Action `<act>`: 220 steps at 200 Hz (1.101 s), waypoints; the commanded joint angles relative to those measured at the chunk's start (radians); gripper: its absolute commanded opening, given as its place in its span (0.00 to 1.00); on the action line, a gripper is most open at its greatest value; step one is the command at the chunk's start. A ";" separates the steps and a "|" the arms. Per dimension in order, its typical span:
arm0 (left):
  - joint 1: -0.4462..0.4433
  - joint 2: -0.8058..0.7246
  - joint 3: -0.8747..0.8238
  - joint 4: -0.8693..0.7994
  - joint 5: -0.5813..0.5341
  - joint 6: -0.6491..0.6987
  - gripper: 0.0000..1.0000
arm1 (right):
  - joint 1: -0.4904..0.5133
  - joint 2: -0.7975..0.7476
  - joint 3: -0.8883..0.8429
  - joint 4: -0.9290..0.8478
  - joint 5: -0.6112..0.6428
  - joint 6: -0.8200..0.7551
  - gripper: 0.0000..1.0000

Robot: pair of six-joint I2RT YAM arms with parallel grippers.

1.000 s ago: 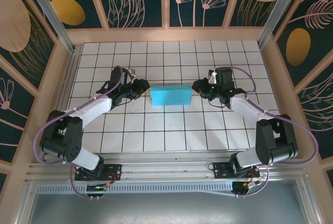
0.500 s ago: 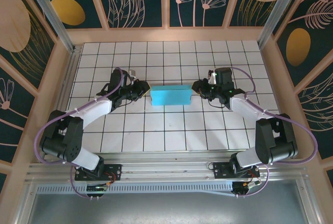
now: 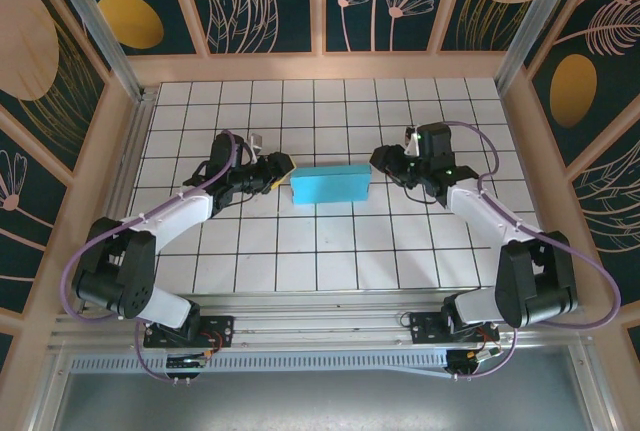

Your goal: Fold the paper box

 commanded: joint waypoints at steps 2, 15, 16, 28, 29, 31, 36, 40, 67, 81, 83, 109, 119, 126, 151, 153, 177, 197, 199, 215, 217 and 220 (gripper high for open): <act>-0.008 -0.015 0.008 -0.005 0.032 0.014 0.56 | -0.003 -0.006 -0.026 0.002 -0.001 -0.013 0.47; -0.011 -0.011 0.007 -0.007 0.036 0.016 0.56 | -0.002 0.001 -0.036 0.016 -0.014 -0.007 0.48; -0.011 -0.010 0.006 -0.008 0.036 0.016 0.56 | -0.001 0.002 -0.036 0.017 -0.014 -0.007 0.48; -0.014 -0.003 0.004 -0.012 0.031 0.018 0.56 | 0.000 0.012 -0.039 0.029 -0.022 -0.004 0.48; -0.014 -0.002 0.004 -0.012 0.030 0.019 0.56 | 0.001 0.013 -0.039 0.029 -0.022 -0.003 0.48; -0.014 -0.001 0.004 -0.013 0.029 0.019 0.56 | 0.001 0.015 -0.039 0.030 -0.023 -0.002 0.48; -0.015 0.003 0.002 -0.011 0.027 0.019 0.55 | 0.002 0.021 -0.038 0.033 -0.026 -0.001 0.47; -0.016 0.006 0.001 -0.011 0.027 0.019 0.54 | 0.003 0.025 -0.040 0.037 -0.031 0.000 0.46; -0.022 0.034 -0.011 0.026 0.062 0.001 0.38 | 0.016 0.052 -0.056 0.062 -0.039 0.012 0.35; -0.025 0.041 -0.016 0.026 0.063 -0.005 0.30 | 0.020 0.062 -0.066 0.068 -0.039 0.020 0.31; -0.026 0.042 -0.016 0.024 0.063 -0.005 0.29 | 0.020 0.064 -0.067 0.067 -0.039 0.021 0.31; -0.029 0.049 -0.028 0.027 0.059 -0.007 0.21 | 0.028 0.062 -0.094 0.092 -0.037 0.026 0.24; -0.031 0.054 -0.030 0.031 0.064 -0.007 0.20 | 0.031 0.062 -0.102 0.098 -0.033 0.022 0.21; -0.031 0.059 -0.029 0.033 0.064 -0.010 0.20 | 0.030 0.061 -0.105 0.099 -0.025 0.015 0.19; -0.038 0.066 -0.031 0.023 0.056 -0.003 0.18 | 0.039 0.059 -0.102 0.077 0.013 -0.010 0.16; -0.038 0.066 -0.031 0.023 0.054 -0.002 0.18 | 0.039 0.057 -0.101 0.073 0.017 -0.014 0.16; -0.046 0.060 -0.040 0.031 0.058 -0.013 0.19 | 0.049 0.039 -0.099 0.026 0.059 -0.049 0.16; -0.065 0.039 -0.055 0.031 0.054 -0.022 0.21 | 0.065 -0.003 -0.115 -0.021 0.086 -0.080 0.16; -0.069 0.036 -0.057 0.030 0.053 -0.021 0.21 | 0.067 -0.010 -0.120 -0.027 0.087 -0.082 0.16; -0.097 0.005 -0.072 0.007 0.039 -0.027 0.22 | 0.086 -0.072 -0.162 -0.066 0.099 -0.094 0.18; -0.101 0.000 -0.076 0.003 0.037 -0.029 0.22 | 0.088 -0.081 -0.169 -0.071 0.101 -0.094 0.18; -0.107 -0.005 -0.080 -0.003 0.033 -0.031 0.23 | 0.091 -0.095 -0.178 -0.082 0.105 -0.094 0.19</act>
